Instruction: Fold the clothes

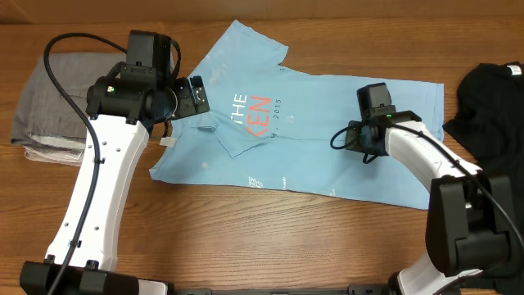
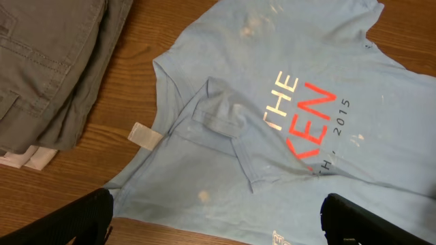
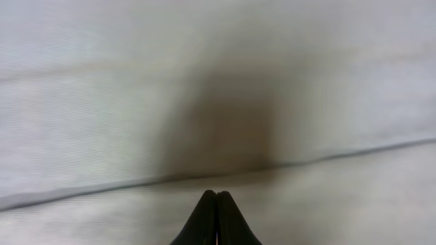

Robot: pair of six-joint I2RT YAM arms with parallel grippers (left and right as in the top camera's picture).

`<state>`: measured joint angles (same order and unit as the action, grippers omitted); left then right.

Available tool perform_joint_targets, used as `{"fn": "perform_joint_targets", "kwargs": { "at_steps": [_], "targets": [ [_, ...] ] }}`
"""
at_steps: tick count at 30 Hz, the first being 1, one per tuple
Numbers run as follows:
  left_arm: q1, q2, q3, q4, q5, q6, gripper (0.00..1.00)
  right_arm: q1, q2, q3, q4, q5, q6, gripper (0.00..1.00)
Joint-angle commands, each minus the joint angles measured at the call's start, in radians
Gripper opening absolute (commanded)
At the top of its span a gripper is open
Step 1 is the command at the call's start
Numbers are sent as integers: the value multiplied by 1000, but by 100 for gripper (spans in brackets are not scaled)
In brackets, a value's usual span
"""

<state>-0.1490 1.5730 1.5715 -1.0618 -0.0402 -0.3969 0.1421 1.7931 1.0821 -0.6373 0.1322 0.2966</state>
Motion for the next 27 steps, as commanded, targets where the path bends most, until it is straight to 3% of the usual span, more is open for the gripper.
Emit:
{"fn": "perform_joint_targets", "kwargs": {
  "at_steps": [1,5,10,18,27],
  "targets": [
    [5,-2,13,0,5,-7,100,-40,-23,72,-71,8,10,4],
    [5,-2,13,0,5,-7,100,-46,-80,201,-214,-184,-161,11],
    [5,-2,13,0,7,-7,100,10,-130,305,-301,-207,-177,12],
    [5,-2,13,0,7,-7,100,213,-125,291,-213,-246,-224,14],
    [5,-2,13,0,7,-7,100,330,-50,269,-146,-276,-181,18]
  ]
}}
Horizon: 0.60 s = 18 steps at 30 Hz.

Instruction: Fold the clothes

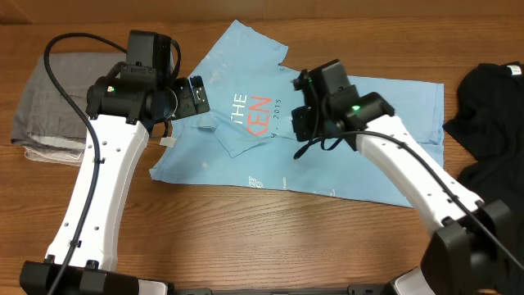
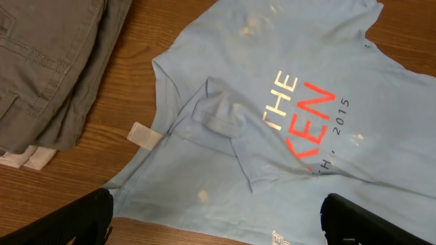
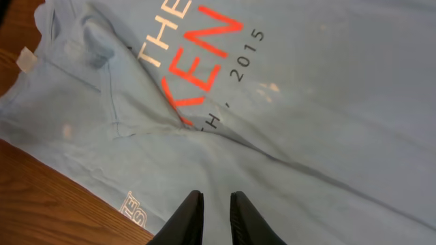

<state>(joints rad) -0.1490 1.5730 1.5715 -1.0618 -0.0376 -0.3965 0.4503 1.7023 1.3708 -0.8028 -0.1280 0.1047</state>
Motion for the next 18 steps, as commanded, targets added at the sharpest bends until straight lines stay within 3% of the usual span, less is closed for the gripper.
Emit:
{"fn": "perform_joint_targets", "kwargs": {
  "at_steps": [1,10,14,18],
  "targets": [
    [5,-2,13,0,5,-8,100,28,51,-24,30,-16,11,19],
    [5,-2,13,2,5,-8,100,75,118,-24,95,-84,10,26],
    [15,-2,13,28,-146,-11,100,119,118,-24,114,-83,-5,27],
    [58,-2,13,15,-183,-11,100,147,118,-24,118,-84,-5,28]
  ]
}}
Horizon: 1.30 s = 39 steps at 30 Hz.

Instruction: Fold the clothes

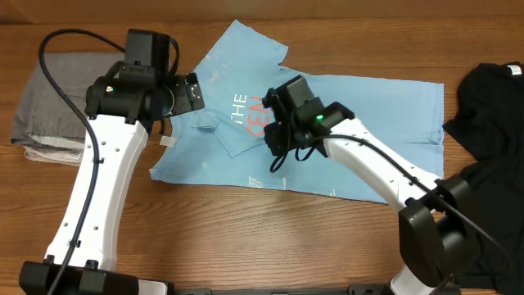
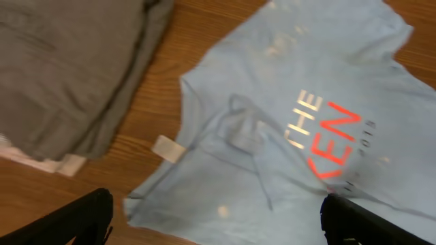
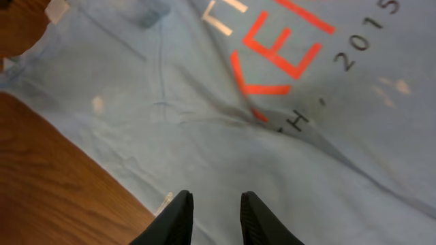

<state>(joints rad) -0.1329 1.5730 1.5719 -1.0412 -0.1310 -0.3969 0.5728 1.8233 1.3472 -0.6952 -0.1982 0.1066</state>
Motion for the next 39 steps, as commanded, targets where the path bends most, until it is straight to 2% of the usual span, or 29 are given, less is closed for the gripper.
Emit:
{"fn": "perform_joint_targets", "kwargs": {
  "at_steps": [1,6,13,20,26,39],
  "targets": [
    [60,-2,13,-6,-89,-11,100,35,-2,0,16,-13,-7,28],
    [169,-2,13,-5,-84,-11,100,87,17,0,87,-13,-6,33],
    [292,-2,13,-16,33,-11,100,145,84,0,215,40,-7,35],
    [298,-2,13,-17,31,-11,100,170,188,0,252,47,-14,48],
    [297,-2,13,-17,31,-11,100,190,221,0,299,93,-63,55],
    [297,-2,13,-17,31,-11,100,215,241,0,336,166,-252,56]
  ]
}}
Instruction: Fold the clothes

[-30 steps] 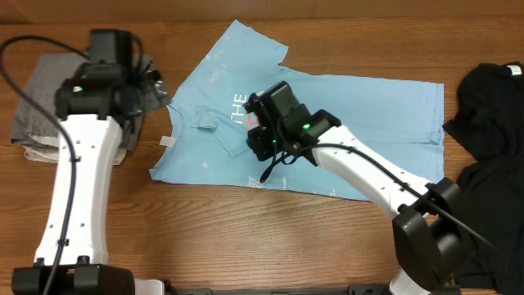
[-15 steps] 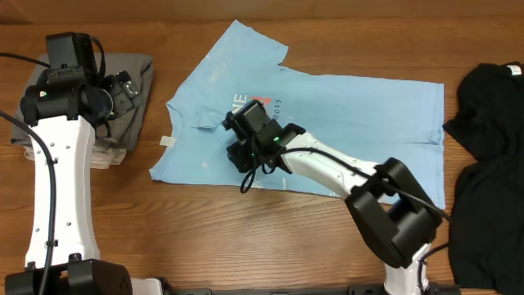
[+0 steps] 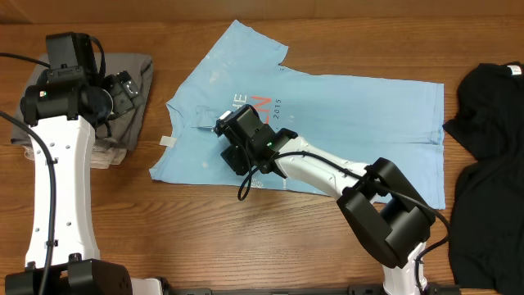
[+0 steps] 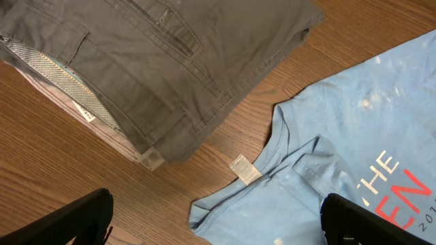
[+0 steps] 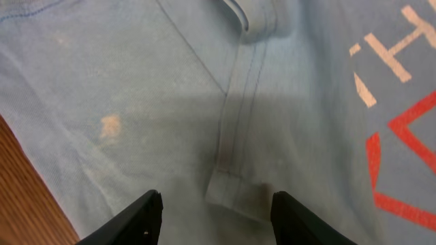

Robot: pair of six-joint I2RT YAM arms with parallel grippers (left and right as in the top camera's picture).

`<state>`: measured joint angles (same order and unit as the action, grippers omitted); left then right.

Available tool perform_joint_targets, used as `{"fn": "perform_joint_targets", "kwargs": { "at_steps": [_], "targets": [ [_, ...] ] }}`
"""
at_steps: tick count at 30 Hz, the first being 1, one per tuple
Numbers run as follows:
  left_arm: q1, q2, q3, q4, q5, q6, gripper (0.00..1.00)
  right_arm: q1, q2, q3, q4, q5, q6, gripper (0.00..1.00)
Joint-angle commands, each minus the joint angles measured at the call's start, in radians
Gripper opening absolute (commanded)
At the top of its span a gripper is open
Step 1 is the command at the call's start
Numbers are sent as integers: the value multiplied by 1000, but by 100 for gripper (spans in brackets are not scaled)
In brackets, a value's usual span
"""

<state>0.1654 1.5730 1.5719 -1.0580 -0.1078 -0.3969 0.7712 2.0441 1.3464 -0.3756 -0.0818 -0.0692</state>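
Note:
A light blue T-shirt [image 3: 344, 123] with red and white lettering lies spread across the table. One sleeve is folded over its chest, and the sleeve's hem [image 5: 235, 184] shows in the right wrist view. My right gripper [image 3: 237, 156] hangs open low over that folded sleeve, its fingers [image 5: 139, 218] either side of the hem. My left gripper [image 3: 123, 86] is open above the folded grey trousers [image 3: 123, 90] at the far left, nothing between its fingers [image 4: 65, 221]. The shirt's collar and white tag [image 4: 242, 169] show in the left wrist view.
A black garment [image 3: 487, 164] lies heaped at the right edge. The grey trousers [image 4: 157, 61] sit on a pale folded cloth [image 4: 88, 112]. Bare wood table [image 3: 246, 238] runs along the front.
My left arm has moved left, from over the shirt's collar to over the grey trousers. My right gripper has moved left and down to the folded sleeve and stands wider open.
My right gripper was shut, pressed on the shirt's right half. Then it was slightly open over the lettering, then further left over the chest. Now it is wide open at the folded sleeve. My left gripper stayed open by the collar, then moved over the trousers.

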Motion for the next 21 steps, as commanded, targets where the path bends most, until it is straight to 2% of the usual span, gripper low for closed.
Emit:
{"fn": "perform_joint_targets", "kwargs": {
  "at_steps": [1,9,13,21],
  "targets": [
    [-1,-2,13,0,8,-11,100,20,23,1,23,64,-92,56],
    [-1,-2,13,0,8,-11,100,25,28,1,65,119,-126,54],
    [-1,-2,13,0,8,-11,100,25,28,1,68,119,-126,38],
    [-1,-2,13,0,8,-11,100,26,43,1,72,115,-121,38]
  ]
}}
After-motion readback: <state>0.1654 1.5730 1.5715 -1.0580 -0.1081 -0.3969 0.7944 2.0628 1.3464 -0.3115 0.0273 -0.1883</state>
